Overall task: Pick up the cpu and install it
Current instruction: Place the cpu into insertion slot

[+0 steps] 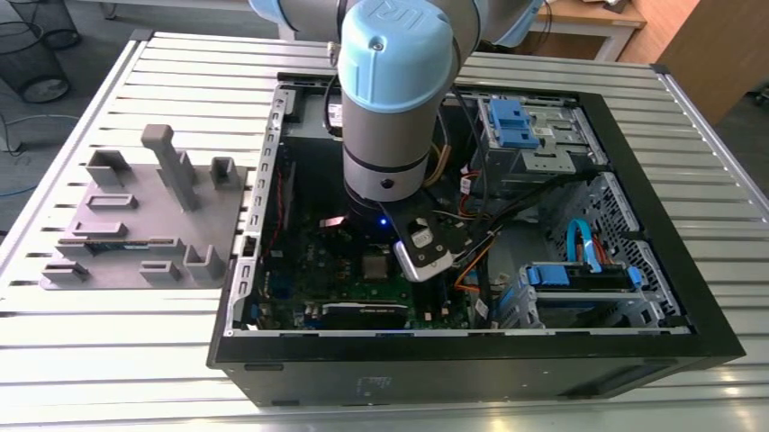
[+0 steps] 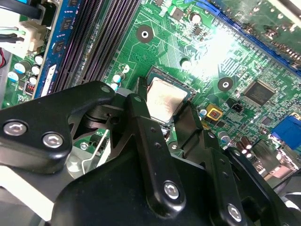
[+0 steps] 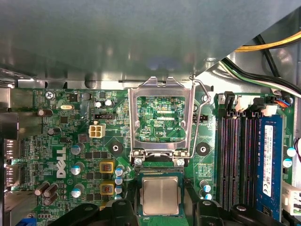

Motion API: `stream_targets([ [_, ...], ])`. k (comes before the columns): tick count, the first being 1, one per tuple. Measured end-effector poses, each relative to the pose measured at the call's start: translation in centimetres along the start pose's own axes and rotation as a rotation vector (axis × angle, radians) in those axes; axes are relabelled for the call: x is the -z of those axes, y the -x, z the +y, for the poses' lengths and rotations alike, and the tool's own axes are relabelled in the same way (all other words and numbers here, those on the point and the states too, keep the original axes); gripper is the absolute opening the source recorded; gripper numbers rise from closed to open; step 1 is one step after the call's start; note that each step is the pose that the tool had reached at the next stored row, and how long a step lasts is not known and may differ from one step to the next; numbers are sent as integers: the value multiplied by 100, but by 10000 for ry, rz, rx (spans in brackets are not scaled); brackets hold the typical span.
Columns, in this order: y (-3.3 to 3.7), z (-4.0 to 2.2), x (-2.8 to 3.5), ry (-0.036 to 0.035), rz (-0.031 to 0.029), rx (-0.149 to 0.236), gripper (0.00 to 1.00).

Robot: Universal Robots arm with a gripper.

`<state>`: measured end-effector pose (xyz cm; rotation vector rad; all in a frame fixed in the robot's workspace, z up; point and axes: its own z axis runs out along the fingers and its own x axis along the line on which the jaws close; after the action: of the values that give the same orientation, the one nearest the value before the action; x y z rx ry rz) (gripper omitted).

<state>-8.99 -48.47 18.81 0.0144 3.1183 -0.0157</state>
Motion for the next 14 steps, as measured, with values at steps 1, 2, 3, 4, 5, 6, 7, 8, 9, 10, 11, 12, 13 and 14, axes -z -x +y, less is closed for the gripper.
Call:
stream_targets([
  [1, 0, 0, 0, 0, 0, 0, 48],
  [2, 0, 0, 1, 0, 0, 0, 48],
  [3, 0, 0, 1, 0, 0, 0, 48],
  [4, 0, 0, 1, 0, 0, 0, 48],
  [5, 0, 0, 2, 0, 0, 0, 48],
  [6, 0, 0, 2, 0, 0, 0, 48],
  [7, 0, 0, 2, 0, 0, 0, 48],
  [8, 0, 0, 3, -1, 0, 0, 48],
  [9, 0, 0, 3, 0, 0, 1, 48],
  [10, 0, 0, 3, 0, 0, 0, 48],
  [11, 0, 0, 8, 0, 0, 0, 48],
  [12, 0, 0, 12, 3, -1, 0, 48],
  [13, 1, 1, 16, 5, -3, 0, 48],
  [14, 1, 0, 23, 1, -2, 0, 48],
])
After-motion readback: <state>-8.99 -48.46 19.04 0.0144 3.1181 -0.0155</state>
